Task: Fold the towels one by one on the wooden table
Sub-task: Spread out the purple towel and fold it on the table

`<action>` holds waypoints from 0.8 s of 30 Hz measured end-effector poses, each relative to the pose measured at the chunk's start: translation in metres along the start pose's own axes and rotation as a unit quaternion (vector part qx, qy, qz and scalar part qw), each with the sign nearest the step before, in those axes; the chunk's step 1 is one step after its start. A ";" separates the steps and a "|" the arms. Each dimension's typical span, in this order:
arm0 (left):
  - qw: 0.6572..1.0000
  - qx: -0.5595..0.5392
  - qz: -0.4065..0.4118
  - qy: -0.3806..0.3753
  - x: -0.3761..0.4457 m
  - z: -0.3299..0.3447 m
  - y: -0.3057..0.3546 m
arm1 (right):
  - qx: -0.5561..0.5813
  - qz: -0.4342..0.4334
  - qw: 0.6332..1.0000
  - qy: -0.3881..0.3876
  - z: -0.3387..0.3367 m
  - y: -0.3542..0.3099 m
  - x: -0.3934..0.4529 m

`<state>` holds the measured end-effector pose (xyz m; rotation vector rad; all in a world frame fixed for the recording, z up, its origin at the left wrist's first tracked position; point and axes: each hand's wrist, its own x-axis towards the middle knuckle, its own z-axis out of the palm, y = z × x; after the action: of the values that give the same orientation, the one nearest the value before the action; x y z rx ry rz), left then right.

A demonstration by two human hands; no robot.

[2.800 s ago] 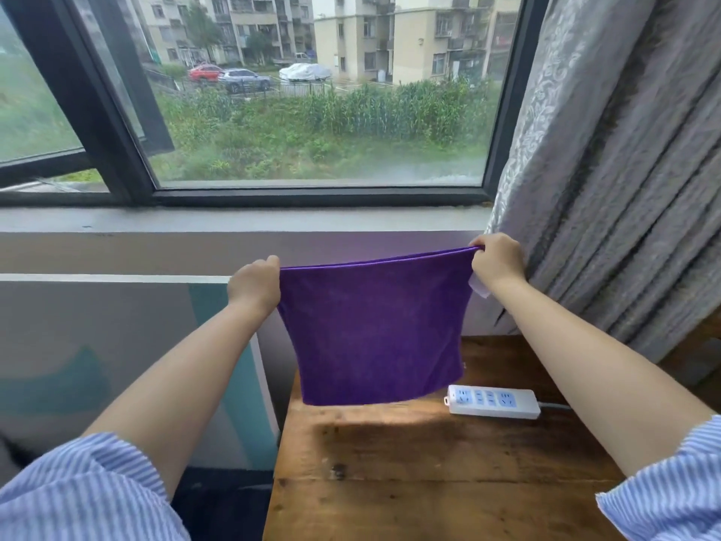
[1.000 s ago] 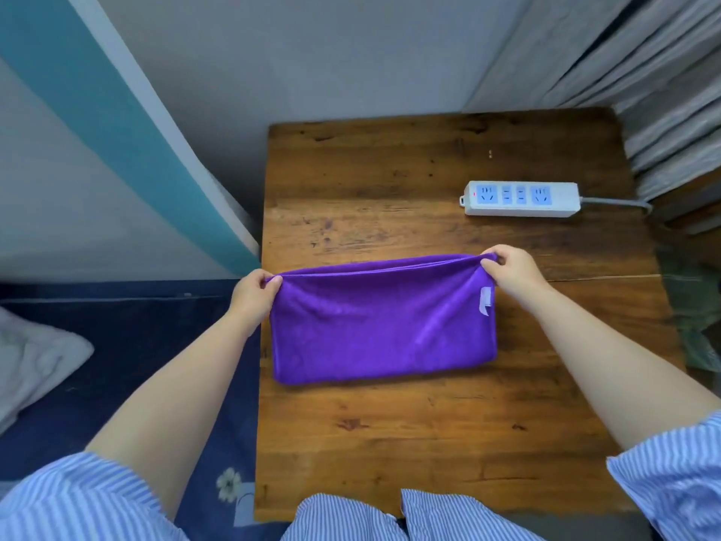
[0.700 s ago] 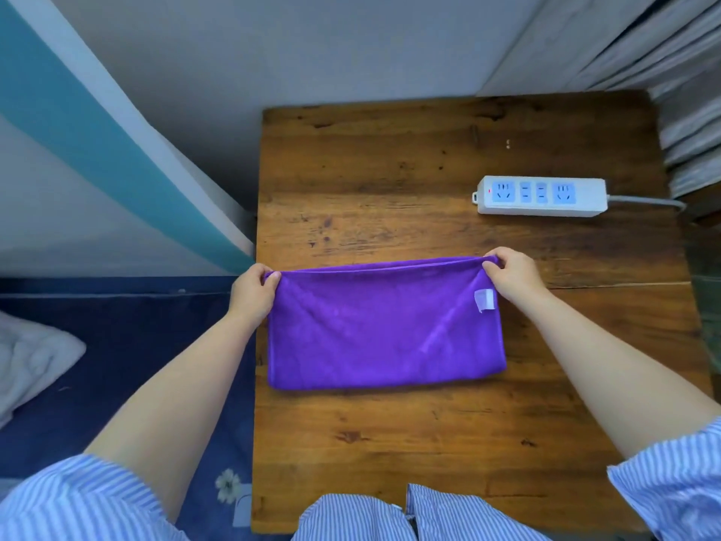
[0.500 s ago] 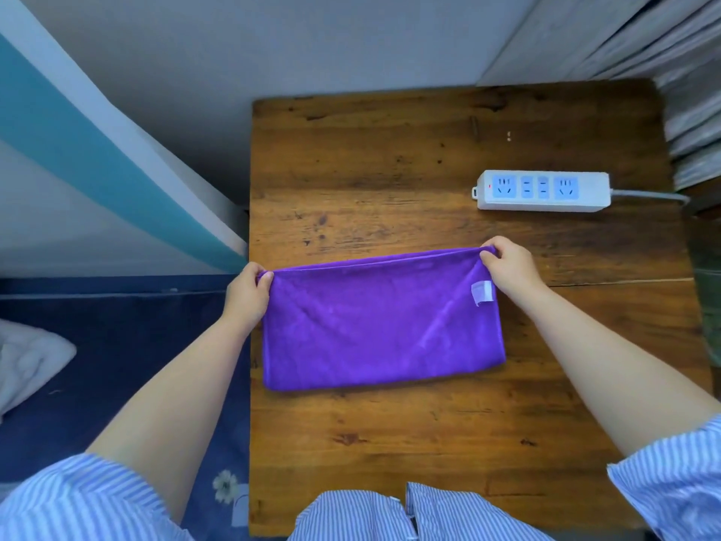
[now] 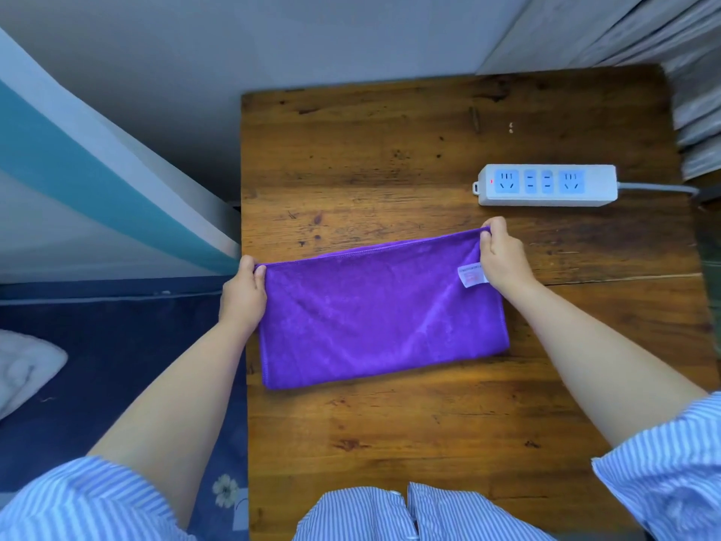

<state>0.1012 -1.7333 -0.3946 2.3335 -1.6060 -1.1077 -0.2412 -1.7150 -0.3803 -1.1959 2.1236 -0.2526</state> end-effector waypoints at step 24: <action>0.955 0.213 0.203 -0.022 -0.094 0.085 0.017 | -0.273 -0.342 0.899 0.033 0.077 -0.025 -0.115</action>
<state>0.0199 -1.6352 -0.4015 2.0422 -2.4010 -0.7853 -0.1346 -1.6241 -0.3731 -2.2829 1.7936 0.0111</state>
